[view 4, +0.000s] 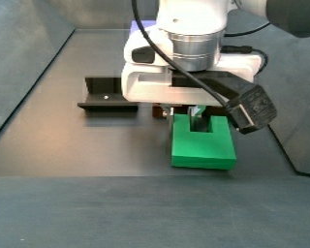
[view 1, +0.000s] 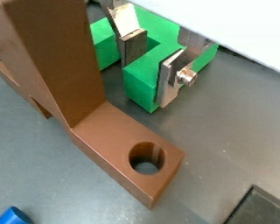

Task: Pick up the green object. Move up. Place the green object on the fixture. Regrasp the green object. Move to above the board. Insert the green object.
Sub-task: Pick up the green object, then move up.

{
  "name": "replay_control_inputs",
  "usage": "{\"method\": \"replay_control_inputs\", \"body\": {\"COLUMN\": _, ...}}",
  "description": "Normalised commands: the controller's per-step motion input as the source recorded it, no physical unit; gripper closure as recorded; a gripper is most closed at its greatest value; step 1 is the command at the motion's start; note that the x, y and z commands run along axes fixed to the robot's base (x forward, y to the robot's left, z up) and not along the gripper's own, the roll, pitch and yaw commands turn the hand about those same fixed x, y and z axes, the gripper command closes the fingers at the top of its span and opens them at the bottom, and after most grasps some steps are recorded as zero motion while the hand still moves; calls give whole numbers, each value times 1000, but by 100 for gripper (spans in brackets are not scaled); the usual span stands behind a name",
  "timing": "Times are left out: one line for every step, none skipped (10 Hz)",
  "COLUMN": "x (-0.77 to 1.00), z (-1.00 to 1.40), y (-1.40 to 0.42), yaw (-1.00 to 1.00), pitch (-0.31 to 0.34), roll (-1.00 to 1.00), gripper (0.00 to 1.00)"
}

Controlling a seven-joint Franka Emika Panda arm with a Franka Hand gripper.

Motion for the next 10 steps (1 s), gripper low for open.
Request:
{"method": "replay_control_inputs", "body": {"x": 0, "z": 0, "y": 0, "yaw": 0, "pitch": 0, "roll": 0, "gripper": 100}}
{"method": "replay_control_inputs", "body": {"x": 0, "z": 0, "y": 0, "yaw": 0, "pitch": 0, "roll": 0, "gripper": 100}}
{"method": "replay_control_inputs", "body": {"x": 0, "z": 0, "y": 0, "yaw": 0, "pitch": 0, "roll": 0, "gripper": 100}}
{"method": "replay_control_inputs", "body": {"x": 0, "z": 0, "y": 0, "yaw": 0, "pitch": 0, "roll": 0, "gripper": 100}}
{"method": "replay_control_inputs", "body": {"x": 0, "z": 0, "y": 0, "yaw": 0, "pitch": 0, "roll": 0, "gripper": 100}}
{"method": "replay_control_inputs", "body": {"x": 0, "z": 0, "y": 0, "yaw": 0, "pitch": 0, "roll": 0, "gripper": 100}}
{"method": "replay_control_inputs", "body": {"x": 0, "z": 0, "y": 0, "yaw": 0, "pitch": 0, "roll": 0, "gripper": 100}}
{"method": "replay_control_inputs", "body": {"x": 0, "z": 0, "y": 0, "yaw": 0, "pitch": 0, "roll": 0, "gripper": 100}}
{"method": "replay_control_inputs", "body": {"x": 0, "z": 833, "y": 0, "yaw": 0, "pitch": 0, "roll": 0, "gripper": 100}}
{"method": "replay_control_inputs", "body": {"x": -1, "z": 870, "y": -93, "yaw": -26, "pitch": 34, "roll": -38, "gripper": 100}}
